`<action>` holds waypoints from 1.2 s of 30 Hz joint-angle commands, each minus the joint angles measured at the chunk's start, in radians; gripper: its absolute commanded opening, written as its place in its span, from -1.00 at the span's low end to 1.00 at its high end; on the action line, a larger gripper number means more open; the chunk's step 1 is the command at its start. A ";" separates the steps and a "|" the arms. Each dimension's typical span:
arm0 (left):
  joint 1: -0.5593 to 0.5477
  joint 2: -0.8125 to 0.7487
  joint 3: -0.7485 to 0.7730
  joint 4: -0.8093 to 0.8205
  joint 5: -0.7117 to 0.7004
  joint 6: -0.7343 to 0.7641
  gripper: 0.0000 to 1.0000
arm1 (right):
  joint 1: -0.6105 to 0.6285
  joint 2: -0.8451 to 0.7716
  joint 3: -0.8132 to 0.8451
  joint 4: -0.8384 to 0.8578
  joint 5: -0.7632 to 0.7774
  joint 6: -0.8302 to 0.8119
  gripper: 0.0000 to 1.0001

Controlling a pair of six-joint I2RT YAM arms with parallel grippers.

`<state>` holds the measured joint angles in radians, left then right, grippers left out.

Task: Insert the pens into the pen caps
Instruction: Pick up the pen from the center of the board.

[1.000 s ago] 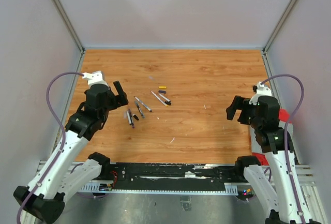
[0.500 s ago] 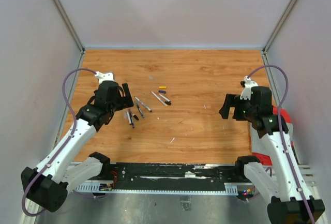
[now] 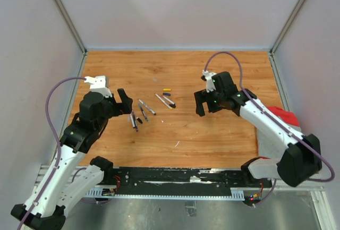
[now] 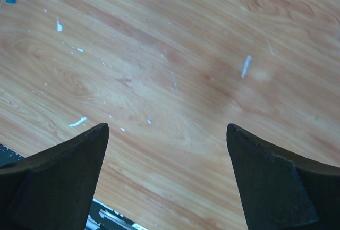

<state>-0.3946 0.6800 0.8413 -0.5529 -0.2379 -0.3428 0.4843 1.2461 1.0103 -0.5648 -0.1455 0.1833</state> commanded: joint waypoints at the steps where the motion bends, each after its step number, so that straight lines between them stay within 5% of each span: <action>1: 0.007 -0.010 0.008 0.012 0.039 0.037 0.99 | 0.080 0.143 0.126 0.083 0.022 -0.047 0.84; 10: 0.007 -0.017 -0.047 0.063 0.037 0.036 0.98 | 0.181 0.477 0.382 0.101 -0.018 -0.108 0.36; 36: 0.008 -0.018 -0.053 0.062 0.007 0.036 0.98 | 0.239 1.017 0.952 -0.029 -0.034 -0.143 -0.04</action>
<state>-0.3946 0.6628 0.7906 -0.5236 -0.2245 -0.3210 0.7017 2.2230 1.8957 -0.5407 -0.1658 0.0513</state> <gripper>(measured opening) 0.991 0.501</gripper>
